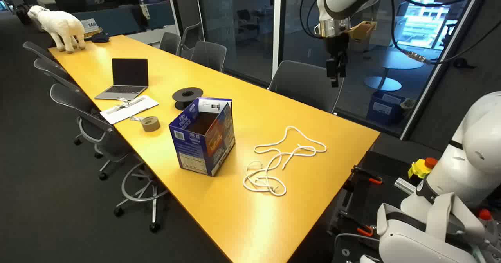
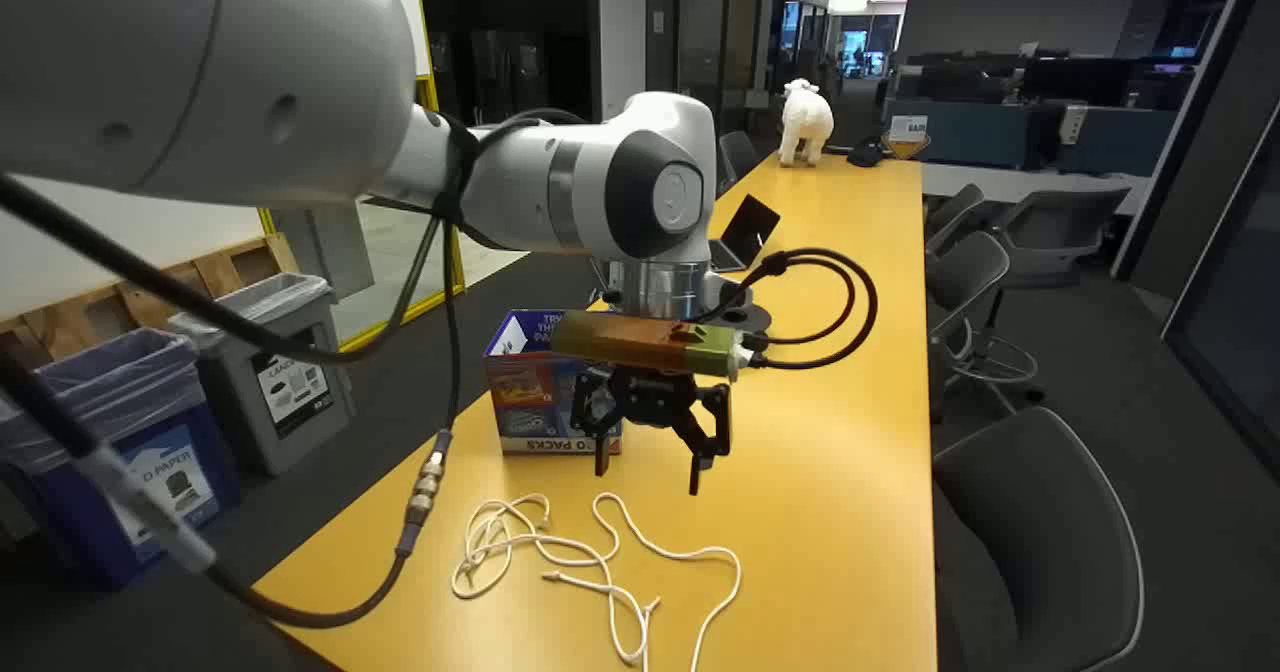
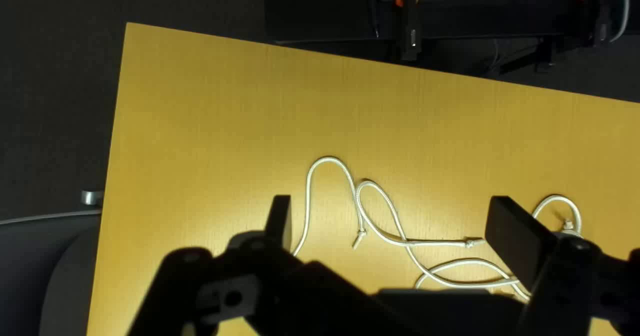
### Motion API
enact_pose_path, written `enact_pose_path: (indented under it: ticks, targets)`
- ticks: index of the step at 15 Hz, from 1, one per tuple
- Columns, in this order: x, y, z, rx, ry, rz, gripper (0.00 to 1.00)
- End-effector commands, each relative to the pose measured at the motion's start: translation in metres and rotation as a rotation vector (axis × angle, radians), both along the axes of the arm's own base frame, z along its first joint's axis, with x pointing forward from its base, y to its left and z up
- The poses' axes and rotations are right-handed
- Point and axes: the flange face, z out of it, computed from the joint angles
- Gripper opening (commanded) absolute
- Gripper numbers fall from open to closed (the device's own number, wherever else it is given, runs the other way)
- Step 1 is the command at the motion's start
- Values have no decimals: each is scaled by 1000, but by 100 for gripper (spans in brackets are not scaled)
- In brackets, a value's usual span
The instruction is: Put the ropes inside the blue box.
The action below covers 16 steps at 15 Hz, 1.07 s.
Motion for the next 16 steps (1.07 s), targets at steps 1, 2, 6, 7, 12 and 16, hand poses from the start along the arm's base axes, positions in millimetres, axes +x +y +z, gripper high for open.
enact_pose_path:
  ticks: [1, 2, 6, 7, 12, 16]
  targets:
    - [1, 0, 1, -1, -2, 0, 100]
    - [1, 0, 3, -1, -4, 0, 100]
    - [1, 0, 3, -2, -6, 0, 100]
    - [2, 0, -6, -3, -6, -10, 100]
    - [5, 6, -67, 2, -38, -51, 100]
    - [2, 15, -140, -2, -83, -36, 100]
